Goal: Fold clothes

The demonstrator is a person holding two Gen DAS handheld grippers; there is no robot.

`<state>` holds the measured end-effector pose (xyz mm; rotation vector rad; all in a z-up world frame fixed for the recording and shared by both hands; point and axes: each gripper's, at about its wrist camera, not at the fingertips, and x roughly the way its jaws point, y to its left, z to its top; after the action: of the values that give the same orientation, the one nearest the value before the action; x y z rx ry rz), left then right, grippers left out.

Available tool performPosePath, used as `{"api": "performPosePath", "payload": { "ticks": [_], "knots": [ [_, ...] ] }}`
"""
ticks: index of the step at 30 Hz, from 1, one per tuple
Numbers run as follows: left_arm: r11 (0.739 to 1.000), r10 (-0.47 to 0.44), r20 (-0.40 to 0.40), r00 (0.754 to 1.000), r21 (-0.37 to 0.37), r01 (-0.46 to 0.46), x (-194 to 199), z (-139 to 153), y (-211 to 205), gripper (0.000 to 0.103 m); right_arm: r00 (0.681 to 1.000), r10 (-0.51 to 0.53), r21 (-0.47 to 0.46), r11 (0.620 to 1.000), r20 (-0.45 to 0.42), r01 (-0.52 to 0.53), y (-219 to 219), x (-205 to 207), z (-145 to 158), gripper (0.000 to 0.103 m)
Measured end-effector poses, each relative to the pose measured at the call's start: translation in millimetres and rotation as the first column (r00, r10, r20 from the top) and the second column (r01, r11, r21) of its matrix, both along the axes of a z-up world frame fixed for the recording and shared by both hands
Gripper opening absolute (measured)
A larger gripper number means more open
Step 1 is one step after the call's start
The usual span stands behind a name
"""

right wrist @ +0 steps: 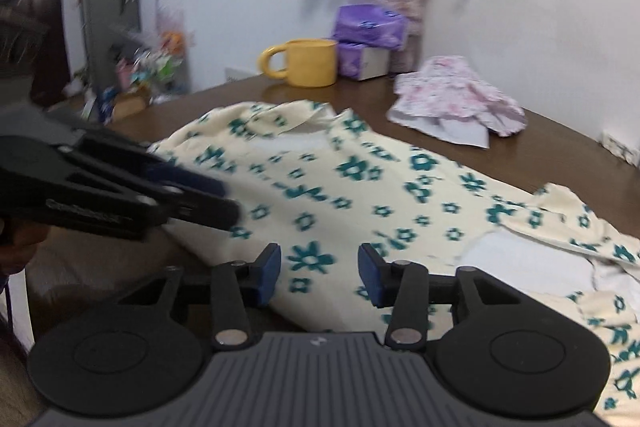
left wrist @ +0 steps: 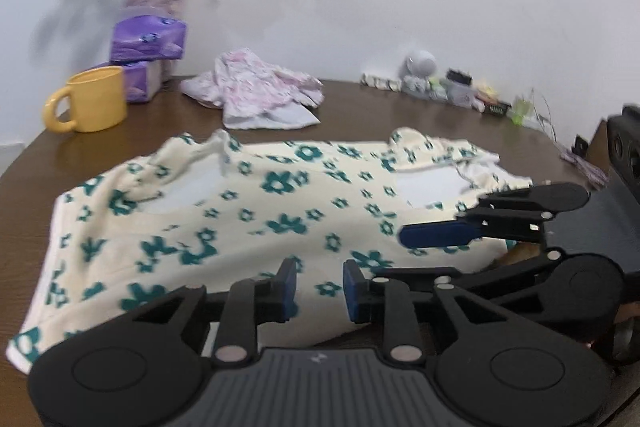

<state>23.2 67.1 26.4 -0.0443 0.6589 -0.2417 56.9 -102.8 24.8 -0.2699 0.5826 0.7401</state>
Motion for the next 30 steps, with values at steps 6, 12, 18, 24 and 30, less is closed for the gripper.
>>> {"api": "performPosePath", "payload": {
  "ticks": [6,12,18,24,30],
  "knots": [
    [1.0,0.009,-0.022,1.0,0.007,-0.009,2.0,-7.8,-3.0,0.024,1.0,-0.02,-0.014,1.0,-0.016,0.02,-6.2,-0.1,-6.7,0.038],
    [1.0,0.017,-0.024,1.0,-0.023,-0.018,0.6,-8.2,3.1,0.024,0.996,-0.076,0.016,0.997,-0.04,0.077,-39.3,2.8,-8.3,0.038],
    [0.999,0.02,-0.032,0.999,-0.03,-0.021,2.6,-7.5,3.8,0.024,0.991,-0.121,0.029,0.992,-0.048,0.123,-81.1,7.6,-6.4,0.027],
    [0.998,0.031,-0.042,0.999,-0.05,-0.033,3.3,-7.8,6.0,0.024,0.98,-0.196,-0.027,0.98,-0.008,0.196,-116.2,10.3,-7.4,0.027],
    [0.997,0.045,-0.046,0.998,-0.055,-0.048,3.2,-7.5,5.4,0.024,0.964,-0.264,-0.01,0.964,0.001,0.264,-155.1,14.3,-8.0,0.014]
  ]
}}
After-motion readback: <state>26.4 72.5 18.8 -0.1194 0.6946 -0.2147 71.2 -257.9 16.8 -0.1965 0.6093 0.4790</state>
